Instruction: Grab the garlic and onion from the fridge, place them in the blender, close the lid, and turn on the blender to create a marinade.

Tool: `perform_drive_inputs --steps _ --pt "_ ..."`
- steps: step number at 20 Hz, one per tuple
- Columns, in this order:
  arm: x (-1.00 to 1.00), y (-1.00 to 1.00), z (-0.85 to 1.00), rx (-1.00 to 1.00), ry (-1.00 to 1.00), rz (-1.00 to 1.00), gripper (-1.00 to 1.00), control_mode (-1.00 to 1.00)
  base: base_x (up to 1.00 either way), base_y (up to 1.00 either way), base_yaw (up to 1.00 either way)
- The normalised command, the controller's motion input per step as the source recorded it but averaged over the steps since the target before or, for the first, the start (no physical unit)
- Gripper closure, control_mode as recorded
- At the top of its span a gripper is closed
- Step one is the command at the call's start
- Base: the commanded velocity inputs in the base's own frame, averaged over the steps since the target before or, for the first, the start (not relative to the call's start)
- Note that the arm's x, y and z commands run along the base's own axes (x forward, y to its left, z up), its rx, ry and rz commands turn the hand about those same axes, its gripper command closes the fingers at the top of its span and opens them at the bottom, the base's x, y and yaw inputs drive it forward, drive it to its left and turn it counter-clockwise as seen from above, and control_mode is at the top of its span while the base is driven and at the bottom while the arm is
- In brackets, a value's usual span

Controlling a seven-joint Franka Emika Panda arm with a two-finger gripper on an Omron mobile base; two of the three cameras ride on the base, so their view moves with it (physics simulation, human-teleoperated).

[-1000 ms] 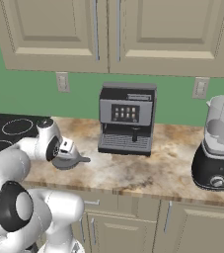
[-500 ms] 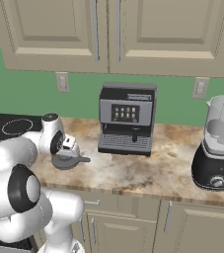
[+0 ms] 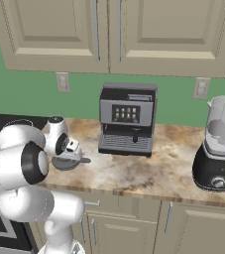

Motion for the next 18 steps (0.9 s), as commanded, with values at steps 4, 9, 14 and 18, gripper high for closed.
perform_drive_inputs --steps 4,9,14,18 --pt "0.54 0.02 -0.20 0.00 0.03 -0.03 -1.00 -1.00 0.00 0.00 0.00" --pt "0.42 0.01 -0.12 0.00 0.08 -0.01 -1.00 -1.00 0.00 0.00 0.00" --pt "-0.39 0.00 -0.59 0.00 0.08 0.00 -1.00 -1.00 0.00 0.00 0.00" --pt "-0.28 0.00 -0.21 0.00 0.00 0.00 -1.00 -1.00 0.00 0.00 0.00"
